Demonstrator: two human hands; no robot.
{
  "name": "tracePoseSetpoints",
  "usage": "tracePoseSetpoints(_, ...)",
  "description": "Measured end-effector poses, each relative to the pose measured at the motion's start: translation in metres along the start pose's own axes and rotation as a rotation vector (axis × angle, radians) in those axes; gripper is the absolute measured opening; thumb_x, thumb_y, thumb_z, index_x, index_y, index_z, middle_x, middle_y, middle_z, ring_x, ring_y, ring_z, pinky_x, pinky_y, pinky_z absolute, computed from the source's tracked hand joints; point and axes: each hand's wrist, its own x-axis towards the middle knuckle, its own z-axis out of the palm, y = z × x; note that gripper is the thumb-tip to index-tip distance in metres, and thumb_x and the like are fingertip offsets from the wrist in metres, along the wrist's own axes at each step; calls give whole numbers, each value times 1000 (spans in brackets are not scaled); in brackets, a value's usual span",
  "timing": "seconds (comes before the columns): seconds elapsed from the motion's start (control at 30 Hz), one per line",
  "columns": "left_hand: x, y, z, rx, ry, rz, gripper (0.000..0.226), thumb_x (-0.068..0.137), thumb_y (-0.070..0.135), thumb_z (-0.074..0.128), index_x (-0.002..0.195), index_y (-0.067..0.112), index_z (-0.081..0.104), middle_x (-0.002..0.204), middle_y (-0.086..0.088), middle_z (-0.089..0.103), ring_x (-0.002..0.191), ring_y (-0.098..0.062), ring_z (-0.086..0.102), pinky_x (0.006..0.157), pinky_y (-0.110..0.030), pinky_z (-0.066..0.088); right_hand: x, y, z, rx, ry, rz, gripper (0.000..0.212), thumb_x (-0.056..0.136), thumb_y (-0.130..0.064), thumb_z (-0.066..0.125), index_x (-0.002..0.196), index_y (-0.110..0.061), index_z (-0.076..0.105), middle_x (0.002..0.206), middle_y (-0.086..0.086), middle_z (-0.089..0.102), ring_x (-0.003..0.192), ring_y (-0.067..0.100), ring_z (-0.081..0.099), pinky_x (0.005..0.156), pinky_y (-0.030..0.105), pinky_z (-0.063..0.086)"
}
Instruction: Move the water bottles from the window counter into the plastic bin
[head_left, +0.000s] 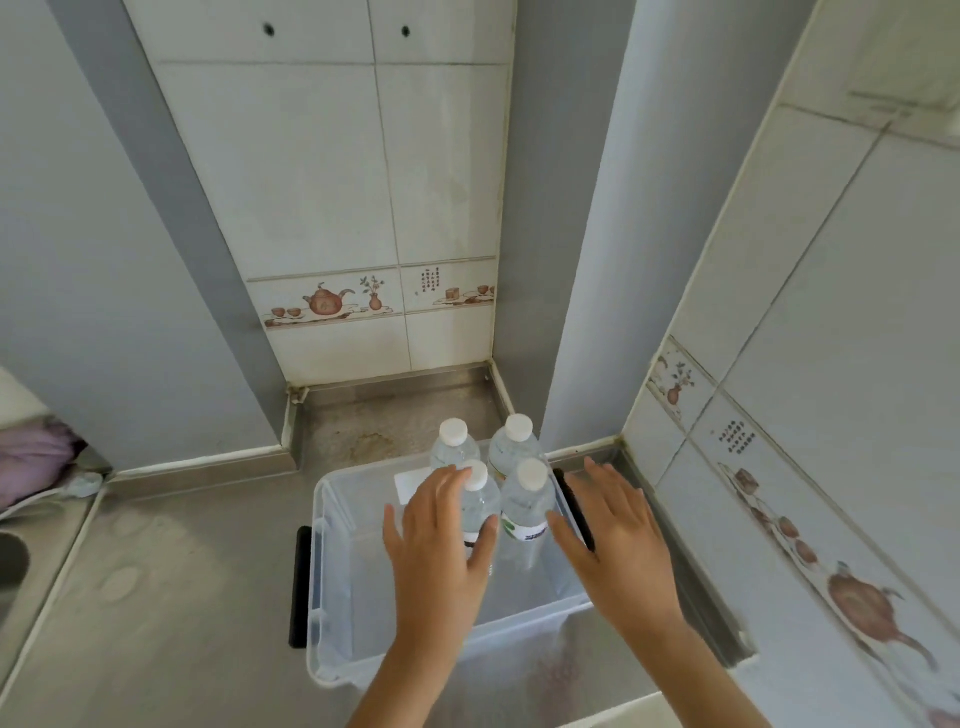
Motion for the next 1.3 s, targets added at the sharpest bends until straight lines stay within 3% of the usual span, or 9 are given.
tracePoseSetpoints(0.07,-4,14,-8,88,26,93,43,87,35,68,127,26,55,134,-1,60,122,-23,59,108,-63,30,-14,-1,-18,-20,62,-10,53,91,-52,41,125,-16,60,134,7,58,129,27,48,100,51,45)
tracePoseSetpoints(0.27,-27,59,-16,181,-41,327,42,93,46,44,123,24,63,128,0,66,123,-26,60,103,-63,39,-70,11,-69,-27,121,57,56,93,-53,33,133,-20,54,143,-1,50,138,19,36,111,43,27)
tracePoseSetpoints(0.43,-63,106,-15,94,-119,440,41,95,42,45,122,20,67,123,1,69,120,-23,63,103,-59,43,-138,33,-110,-20,160,195,54,92,-54,36,137,-26,48,147,-7,43,140,13,25,106,51,38)
tracePoseSetpoints(0.63,-132,158,-20,-22,-192,548,41,94,43,47,124,19,63,124,-1,69,120,-23,64,99,-58,46,-233,52,-152,-90,182,327,56,92,-57,34,143,-32,38,151,-13,30,143,13,21,113,44,25)
tracePoseSetpoints(0.73,-167,179,-31,-40,-269,595,42,93,46,47,129,25,53,127,0,68,123,-22,62,100,-60,45,-281,56,-173,-113,160,382,60,92,-62,28,144,-32,35,153,-11,30,144,15,21,113,46,29)
tracePoseSetpoints(0.83,-201,203,-45,-57,-324,641,45,91,49,45,127,26,59,127,1,68,123,-21,62,100,-61,45,-329,57,-195,-125,183,461,60,91,-63,28,144,-35,32,154,-13,29,144,13,19,112,47,31)
tracePoseSetpoints(1.07,-280,271,-49,-179,-404,787,46,82,37,76,124,22,66,127,1,68,121,-21,63,101,-55,44,-436,63,-245,-236,277,655,64,92,-64,21,141,-28,41,149,-7,41,139,16,30,109,43,31)
tracePoseSetpoints(1.2,-310,307,-43,-244,-445,887,44,88,45,53,124,24,66,127,2,67,123,-18,61,106,-48,32,-475,68,-267,-278,332,763,61,93,-62,19,140,-29,39,147,-5,43,137,15,31,105,45,39)
tracePoseSetpoints(1.3,-323,334,-34,-297,-492,949,45,88,46,49,125,25,62,129,3,66,122,-17,62,107,-48,33,-499,77,-279,-287,376,843,61,93,-63,17,140,-30,39,148,-6,41,138,15,32,105,45,40)
